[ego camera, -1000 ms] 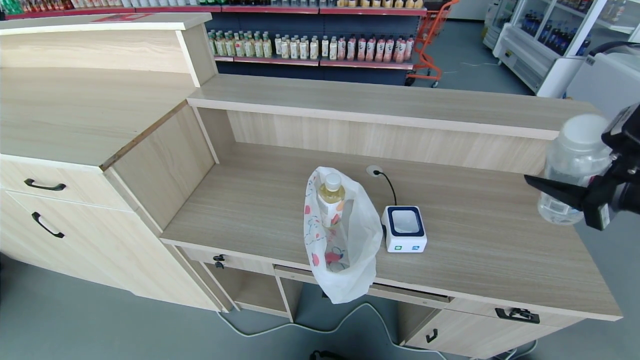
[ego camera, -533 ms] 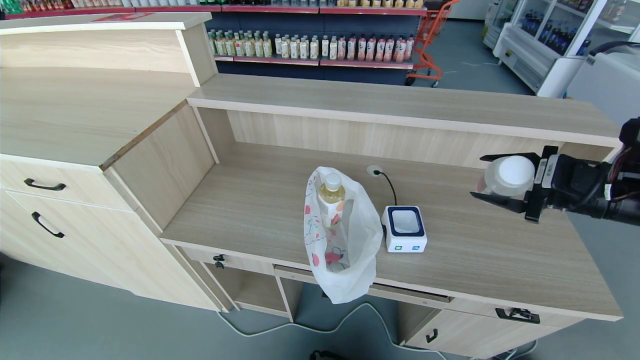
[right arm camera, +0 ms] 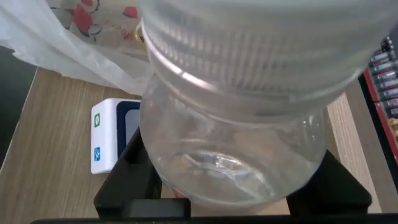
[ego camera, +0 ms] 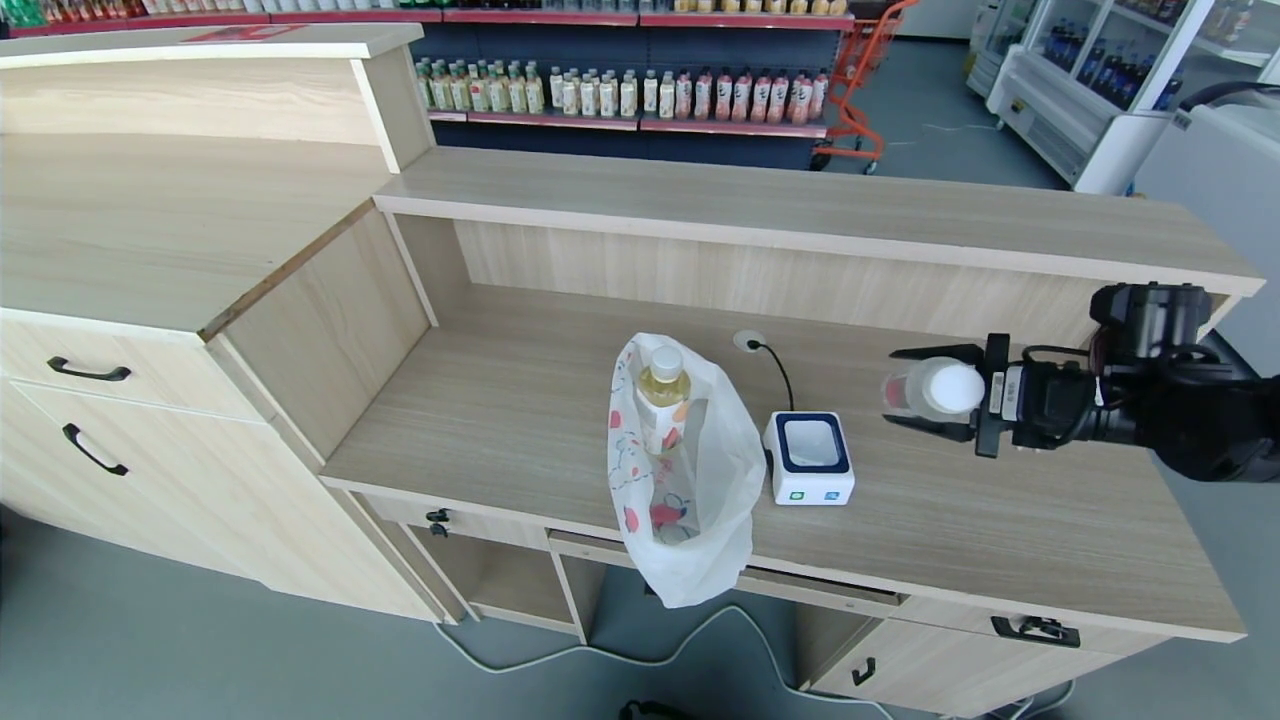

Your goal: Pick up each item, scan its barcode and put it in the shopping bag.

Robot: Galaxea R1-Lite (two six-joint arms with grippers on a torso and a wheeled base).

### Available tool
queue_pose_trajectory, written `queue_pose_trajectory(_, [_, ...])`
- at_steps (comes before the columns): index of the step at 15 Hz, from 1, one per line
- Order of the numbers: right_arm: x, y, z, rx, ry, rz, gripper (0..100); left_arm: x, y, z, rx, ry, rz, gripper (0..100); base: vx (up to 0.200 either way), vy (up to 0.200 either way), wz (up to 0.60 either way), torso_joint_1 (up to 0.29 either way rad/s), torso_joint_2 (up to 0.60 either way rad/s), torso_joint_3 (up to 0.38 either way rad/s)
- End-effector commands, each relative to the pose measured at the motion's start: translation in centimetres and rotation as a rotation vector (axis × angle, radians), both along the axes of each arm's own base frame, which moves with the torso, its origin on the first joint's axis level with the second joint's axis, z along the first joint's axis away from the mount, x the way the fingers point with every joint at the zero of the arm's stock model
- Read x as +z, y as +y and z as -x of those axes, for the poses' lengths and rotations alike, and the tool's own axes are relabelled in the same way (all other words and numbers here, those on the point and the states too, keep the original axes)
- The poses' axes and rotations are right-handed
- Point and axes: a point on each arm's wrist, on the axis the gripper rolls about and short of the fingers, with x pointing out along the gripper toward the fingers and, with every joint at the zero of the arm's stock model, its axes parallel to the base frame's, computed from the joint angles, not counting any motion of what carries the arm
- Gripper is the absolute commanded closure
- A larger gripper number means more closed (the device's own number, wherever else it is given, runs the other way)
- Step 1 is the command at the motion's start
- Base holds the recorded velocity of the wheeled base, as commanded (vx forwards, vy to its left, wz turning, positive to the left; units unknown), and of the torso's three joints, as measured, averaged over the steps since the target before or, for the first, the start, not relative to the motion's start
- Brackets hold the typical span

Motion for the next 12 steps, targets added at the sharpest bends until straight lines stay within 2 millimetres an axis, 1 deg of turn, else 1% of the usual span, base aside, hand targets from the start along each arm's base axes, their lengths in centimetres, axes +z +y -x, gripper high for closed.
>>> queue_pose_trajectory(1, [-1.7, 0.1, -1.5, 0.009, 0.023, 0.004, 100, 0.0, 0.0, 0.0, 0.000, 0.000, 0.000, 0, 0.000, 0.000, 0.00, 0.000, 0.00, 0.000])
queue_pose_trajectory(2, [-2.1, 0.3, -2.0, 0.023, 0.014, 0.011, 100, 0.0, 0.0, 0.0, 0.000, 0.000, 0.000, 0, 0.000, 0.000, 0.00, 0.000, 0.00, 0.000])
queue_pose_trajectory(4, [-2.6, 0.5, -2.3, 0.036, 0.011, 0.017, 100, 0.0, 0.0, 0.0, 0.001, 0.000, 0.000, 0, 0.000, 0.000, 0.00, 0.000, 0.00, 0.000])
queue_pose_trajectory(8, [-2.4, 2.1, -3.6, 0.076, -0.037, 0.022, 100, 0.0, 0.0, 0.0, 0.000, 0.000, 0.000, 0, 0.000, 0.000, 0.00, 0.000, 0.00, 0.000])
queue_pose_trajectory(12, [-3.1, 2.4, -3.8, 0.087, -0.033, 0.025, 100, 0.0, 0.0, 0.0, 0.000, 0.000, 0.000, 0, 0.000, 0.000, 0.00, 0.000, 0.00, 0.000])
